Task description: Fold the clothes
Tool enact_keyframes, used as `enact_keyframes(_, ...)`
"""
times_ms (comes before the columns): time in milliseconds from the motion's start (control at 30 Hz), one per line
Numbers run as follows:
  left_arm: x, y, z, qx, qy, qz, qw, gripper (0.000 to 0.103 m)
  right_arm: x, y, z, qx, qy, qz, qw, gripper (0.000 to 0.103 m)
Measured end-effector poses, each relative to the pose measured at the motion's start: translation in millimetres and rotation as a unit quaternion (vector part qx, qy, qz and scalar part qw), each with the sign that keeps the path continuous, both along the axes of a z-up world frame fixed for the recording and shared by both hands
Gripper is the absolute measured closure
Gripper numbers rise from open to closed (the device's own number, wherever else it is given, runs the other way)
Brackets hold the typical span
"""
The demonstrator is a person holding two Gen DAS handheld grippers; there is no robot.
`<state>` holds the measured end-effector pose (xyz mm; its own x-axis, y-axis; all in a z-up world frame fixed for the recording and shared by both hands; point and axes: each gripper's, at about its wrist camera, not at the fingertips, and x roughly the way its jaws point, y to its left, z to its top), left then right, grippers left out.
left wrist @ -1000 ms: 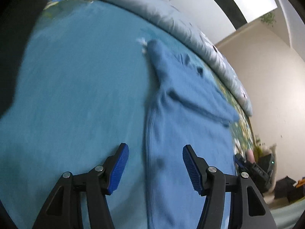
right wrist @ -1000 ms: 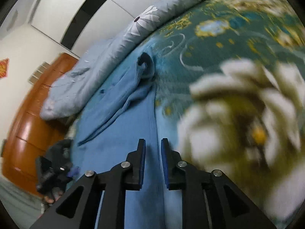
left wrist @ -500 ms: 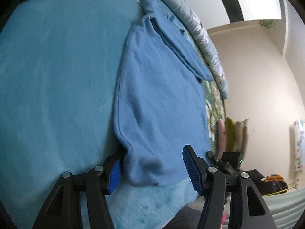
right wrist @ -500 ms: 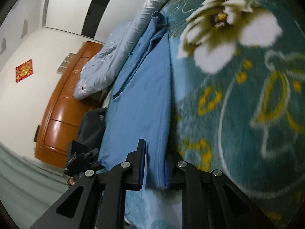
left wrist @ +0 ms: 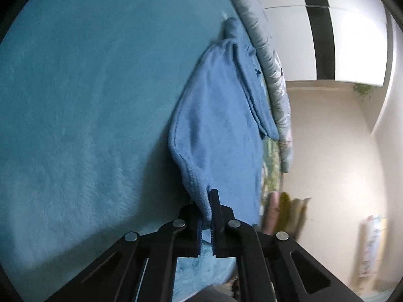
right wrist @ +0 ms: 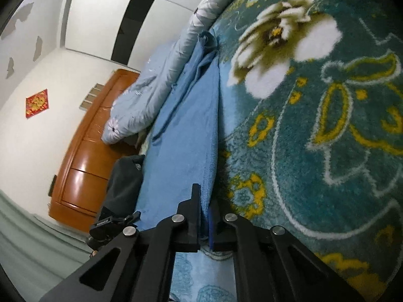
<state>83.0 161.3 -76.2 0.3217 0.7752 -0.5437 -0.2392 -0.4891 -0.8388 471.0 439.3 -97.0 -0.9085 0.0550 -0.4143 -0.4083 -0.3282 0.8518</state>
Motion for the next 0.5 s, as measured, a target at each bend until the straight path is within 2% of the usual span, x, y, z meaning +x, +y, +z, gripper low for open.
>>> enact_keyframes(133,12.2,-13.8,30.1,0.035,0.039,0.008,0.9986,0.099,10.1,-10.7,4.0,0.01,0.021,0.007,1.0,0.1)
enact_keyframes(233,18.5,-29.9,39.7,0.053,0.045,0.014,0.9975,0.099,10.9,-19.7,2.1,-0.002,0.039,0.016,0.999,0.1)
enact_keyframes(333,23.3,-44.4,37.9,0.061,0.05,0.007,0.9968,0.1,15.7,-29.5,5.5,-0.002,0.038,0.024,0.999,0.1)
enact_keyframes(500,21.8,-54.4,18.8,0.08,0.029,-0.004,0.9963,0.1,24.5,-35.0,20.0,0.0,0.028,0.028,0.999,0.1)
